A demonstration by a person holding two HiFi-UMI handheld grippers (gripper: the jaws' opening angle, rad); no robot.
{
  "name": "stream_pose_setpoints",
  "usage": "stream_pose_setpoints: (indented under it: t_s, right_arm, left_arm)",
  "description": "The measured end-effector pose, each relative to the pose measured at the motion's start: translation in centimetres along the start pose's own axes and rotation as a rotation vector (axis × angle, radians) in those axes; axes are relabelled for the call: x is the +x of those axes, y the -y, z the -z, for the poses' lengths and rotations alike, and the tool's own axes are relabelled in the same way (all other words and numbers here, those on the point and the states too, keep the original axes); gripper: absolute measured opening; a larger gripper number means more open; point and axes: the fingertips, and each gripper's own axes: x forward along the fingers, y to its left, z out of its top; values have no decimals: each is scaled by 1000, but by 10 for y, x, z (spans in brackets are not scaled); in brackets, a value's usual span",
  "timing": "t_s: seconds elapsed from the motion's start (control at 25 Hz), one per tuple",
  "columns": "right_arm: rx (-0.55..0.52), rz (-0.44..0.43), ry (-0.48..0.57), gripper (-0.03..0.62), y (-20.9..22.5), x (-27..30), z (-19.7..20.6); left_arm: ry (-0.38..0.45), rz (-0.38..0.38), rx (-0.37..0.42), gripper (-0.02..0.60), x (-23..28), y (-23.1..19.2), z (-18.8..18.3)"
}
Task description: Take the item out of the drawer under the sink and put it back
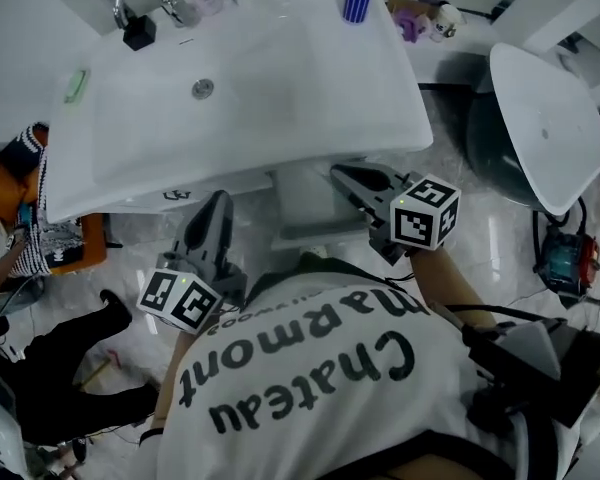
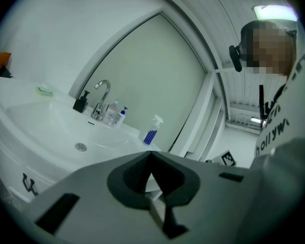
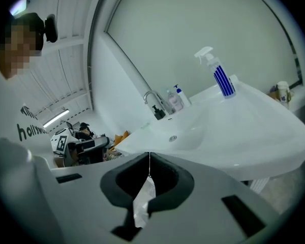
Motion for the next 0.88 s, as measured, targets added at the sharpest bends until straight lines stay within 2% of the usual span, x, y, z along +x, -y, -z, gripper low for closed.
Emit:
stream_pose_setpoints:
  t_s: [0.2, 0.64, 0.88]
  right_arm:
    - [33, 12, -16, 12, 25, 11, 32]
    - [53, 167, -168, 12, 98, 43, 109]
    - [58, 165, -231, 12, 120, 61, 137]
  left_arm:
    - [-25, -23, -25, 6, -3, -13, 22]
    - [-119, -85, -37, 6, -20, -39, 61]
    - [-191, -120, -36, 6, -30, -51, 90]
